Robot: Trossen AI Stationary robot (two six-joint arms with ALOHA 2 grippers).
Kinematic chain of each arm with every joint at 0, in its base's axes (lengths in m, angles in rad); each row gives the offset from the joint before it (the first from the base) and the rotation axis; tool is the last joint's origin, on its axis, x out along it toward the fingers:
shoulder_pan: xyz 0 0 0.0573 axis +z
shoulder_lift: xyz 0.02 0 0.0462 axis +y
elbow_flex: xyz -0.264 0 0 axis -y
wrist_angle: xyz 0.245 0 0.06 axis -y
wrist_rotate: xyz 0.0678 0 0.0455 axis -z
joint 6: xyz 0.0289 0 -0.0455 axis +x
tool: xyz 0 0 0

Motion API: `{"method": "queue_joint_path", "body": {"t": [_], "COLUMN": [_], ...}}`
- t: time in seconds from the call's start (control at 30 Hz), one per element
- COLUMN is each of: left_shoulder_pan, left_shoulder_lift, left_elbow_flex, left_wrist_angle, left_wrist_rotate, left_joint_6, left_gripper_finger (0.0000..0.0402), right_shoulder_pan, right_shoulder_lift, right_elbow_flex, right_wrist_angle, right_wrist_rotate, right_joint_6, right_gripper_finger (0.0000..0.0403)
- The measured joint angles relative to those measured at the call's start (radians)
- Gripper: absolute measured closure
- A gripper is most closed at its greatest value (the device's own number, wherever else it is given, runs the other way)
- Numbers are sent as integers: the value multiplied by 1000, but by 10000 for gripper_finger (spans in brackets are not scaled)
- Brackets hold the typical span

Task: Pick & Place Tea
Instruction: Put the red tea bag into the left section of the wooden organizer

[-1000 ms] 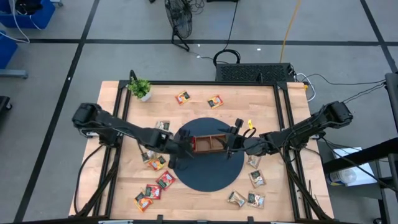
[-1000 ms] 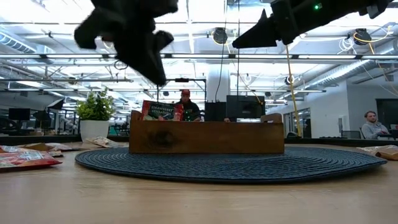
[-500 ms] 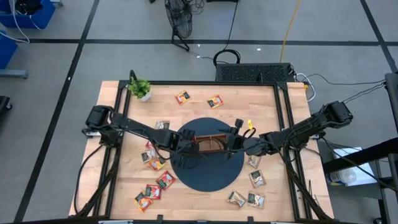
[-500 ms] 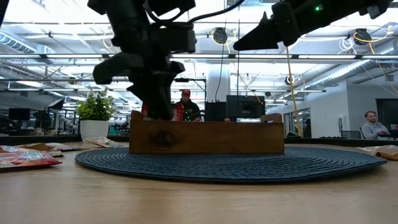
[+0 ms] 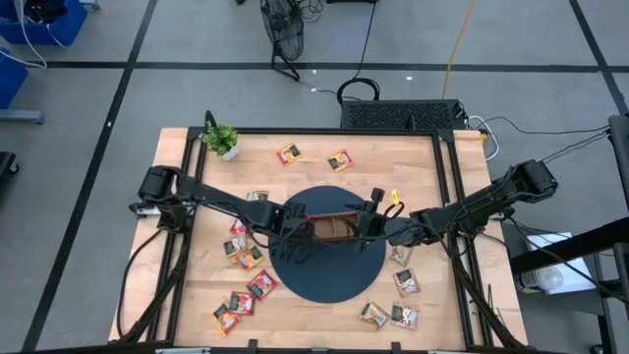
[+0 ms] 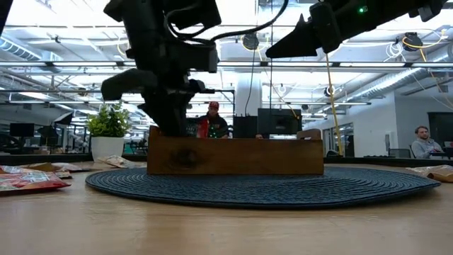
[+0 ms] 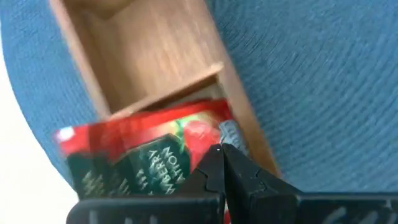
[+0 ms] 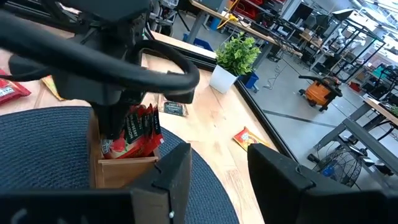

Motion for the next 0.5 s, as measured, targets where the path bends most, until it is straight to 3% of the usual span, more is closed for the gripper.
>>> {"method": "queue_joint_path", "body": {"t": [0.5], "left_shoulder_pan": [14], "left_shoulder_lift": [12], "left_elbow_flex": [0], "left_wrist_angle": [-14], "left_wrist_rotate": [87], "left_joint_6": [-17], "left_gripper_finger": [401], "right_shoulder_pan": [0], "right_shoulder_lift": [0], "right_elbow_flex": [0], "right_wrist_angle": [0], "right_wrist_rotate": [1], "right_joint_6": [-2], "right_gripper_finger": [261]}}
